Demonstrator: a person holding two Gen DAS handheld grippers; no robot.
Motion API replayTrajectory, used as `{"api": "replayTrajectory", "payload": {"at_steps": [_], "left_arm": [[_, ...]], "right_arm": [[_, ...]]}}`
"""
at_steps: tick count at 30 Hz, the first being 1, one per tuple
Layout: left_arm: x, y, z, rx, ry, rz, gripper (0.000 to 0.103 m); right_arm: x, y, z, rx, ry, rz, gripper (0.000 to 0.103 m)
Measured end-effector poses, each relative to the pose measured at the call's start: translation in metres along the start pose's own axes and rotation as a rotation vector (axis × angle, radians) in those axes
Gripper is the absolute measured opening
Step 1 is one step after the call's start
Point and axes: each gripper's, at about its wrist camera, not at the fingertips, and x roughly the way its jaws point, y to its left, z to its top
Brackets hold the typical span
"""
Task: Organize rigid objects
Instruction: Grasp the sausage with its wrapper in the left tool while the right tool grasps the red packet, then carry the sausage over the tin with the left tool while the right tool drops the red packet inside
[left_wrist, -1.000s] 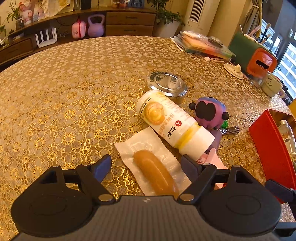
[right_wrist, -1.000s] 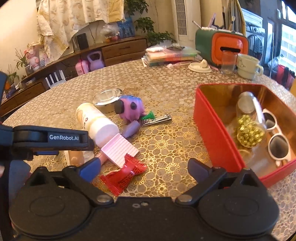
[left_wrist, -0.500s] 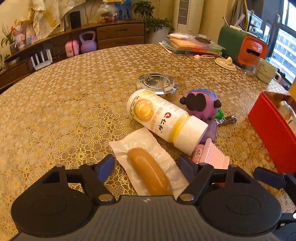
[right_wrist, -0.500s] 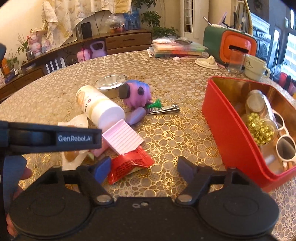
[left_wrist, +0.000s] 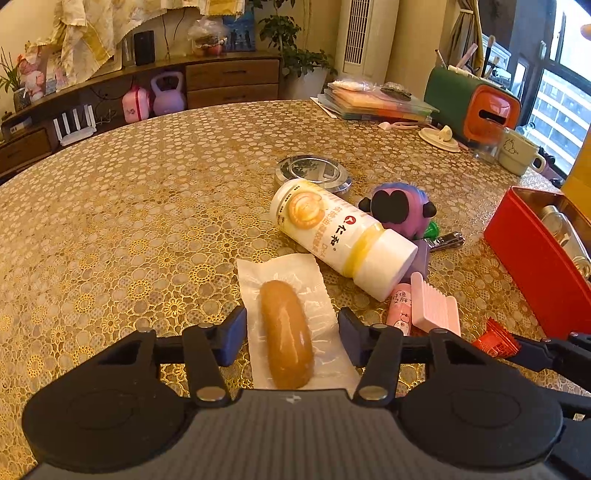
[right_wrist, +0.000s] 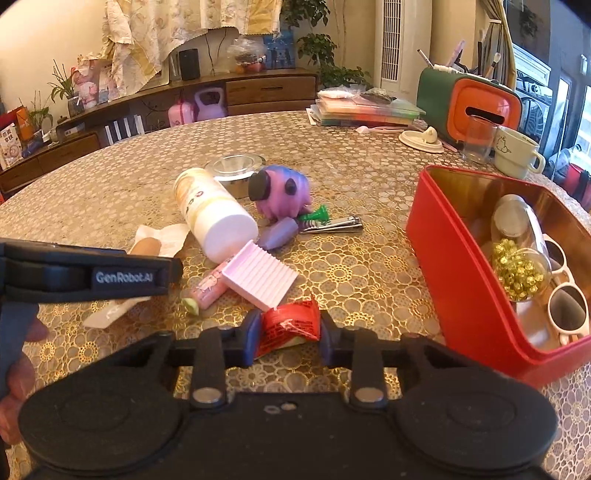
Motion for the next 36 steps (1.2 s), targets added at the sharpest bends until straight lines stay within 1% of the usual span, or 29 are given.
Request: {"api": "replayTrajectory", "payload": {"at_steps": [3,4,5,6,11,17,22,29,36], "left_arm": [[-0.004,0.003,0.000,-0.002,-0.011,-0.010,0.051],[-0.006,0.004,0.000,-0.006,-0.018,-0.015,0.049],[-0.009,0.005,0.000,-0.008,-0.027,-0.021,0.044],[-0.012,0.004,0.001,-0.008,-0.035,-0.023,0.042],[-0.017,0.007,-0.001,0.011,-0.039,-0.022,0.037],[-0.033,0.004,-0.002,0.022,-0.063,-0.023,0.036],[-0.049,-0.004,0.000,0.039,-0.074,-0.043,0.036],[-0.073,-0.023,0.008,0.052,-0.072,-0.102,0.036],[-0.088,-0.055,0.023,0.069,-0.066,-0.178,0.036]], "right_arm": [[-0.005,-0.003,-0.002,-0.003,-0.005,-0.001,0.030],[-0.007,-0.004,-0.003,-0.005,-0.008,0.000,0.030],[-0.009,-0.005,-0.004,-0.008,-0.011,0.001,0.030],[-0.011,-0.006,-0.004,-0.010,-0.014,0.001,0.030],[-0.023,-0.012,-0.006,-0.010,-0.029,0.009,0.030],[-0.040,-0.019,-0.007,-0.011,-0.047,0.013,0.030],[-0.054,-0.027,-0.005,-0.002,-0.063,0.020,0.030],[-0.081,-0.041,0.004,-0.005,-0.101,0.024,0.030],[-0.104,-0.063,0.018,-0.003,-0.151,0.000,0.030]]}}
